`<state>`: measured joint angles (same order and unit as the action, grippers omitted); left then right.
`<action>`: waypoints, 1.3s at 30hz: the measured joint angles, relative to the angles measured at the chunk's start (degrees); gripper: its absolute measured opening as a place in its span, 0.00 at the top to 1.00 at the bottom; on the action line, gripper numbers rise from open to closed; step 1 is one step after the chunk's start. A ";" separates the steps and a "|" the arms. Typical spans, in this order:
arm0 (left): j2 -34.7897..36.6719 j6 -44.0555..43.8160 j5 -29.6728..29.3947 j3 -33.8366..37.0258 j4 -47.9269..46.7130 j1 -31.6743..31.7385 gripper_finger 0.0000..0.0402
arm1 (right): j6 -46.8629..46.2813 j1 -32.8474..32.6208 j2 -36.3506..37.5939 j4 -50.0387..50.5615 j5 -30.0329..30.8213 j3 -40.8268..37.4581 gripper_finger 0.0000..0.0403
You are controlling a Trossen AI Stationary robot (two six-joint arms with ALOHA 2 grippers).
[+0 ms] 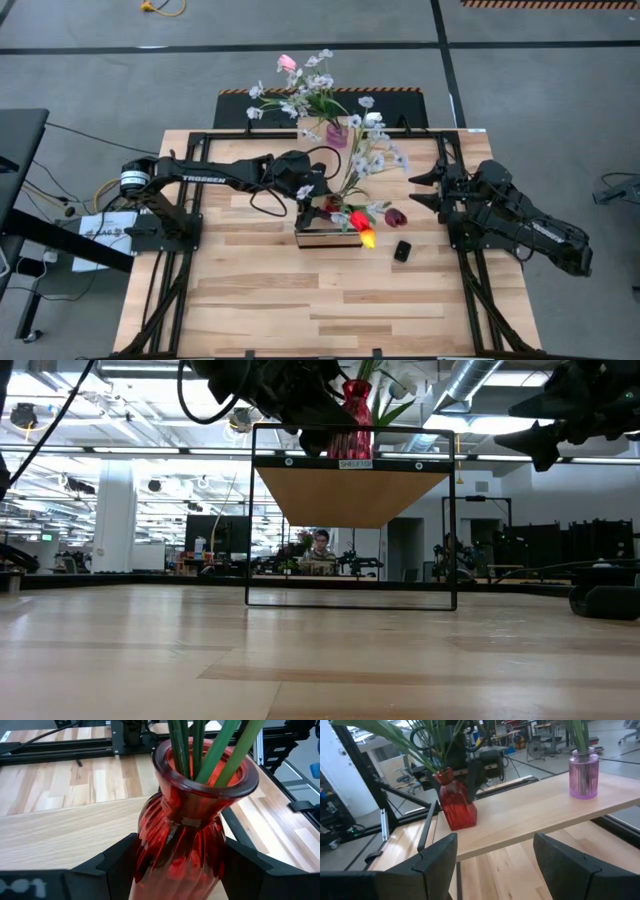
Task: Pick and place flowers into a vace then onto a shelf
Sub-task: Put the red flower vase with flowers on the shelf
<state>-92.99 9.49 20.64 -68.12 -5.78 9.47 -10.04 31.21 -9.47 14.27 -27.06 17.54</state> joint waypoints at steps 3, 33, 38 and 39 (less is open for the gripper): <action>0.00 -0.17 -0.56 -0.02 -0.49 -0.06 0.43 | 0.02 -0.49 0.00 -0.03 0.02 0.00 0.37; 0.37 -0.80 -3.51 -0.02 -4.54 -0.73 0.21 | 0.08 -0.56 0.00 -0.07 0.12 0.01 0.37; 1.10 -0.78 -4.83 0.00 -6.17 -1.53 0.18 | 0.07 -0.56 0.00 0.08 0.11 0.02 0.37; 1.48 -0.76 -5.64 0.00 -6.85 -1.68 0.18 | 0.09 -0.56 0.00 0.10 0.10 0.02 0.37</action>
<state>-91.51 8.73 15.00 -68.12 -12.63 7.80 -9.96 30.65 -9.47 14.36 -26.96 17.56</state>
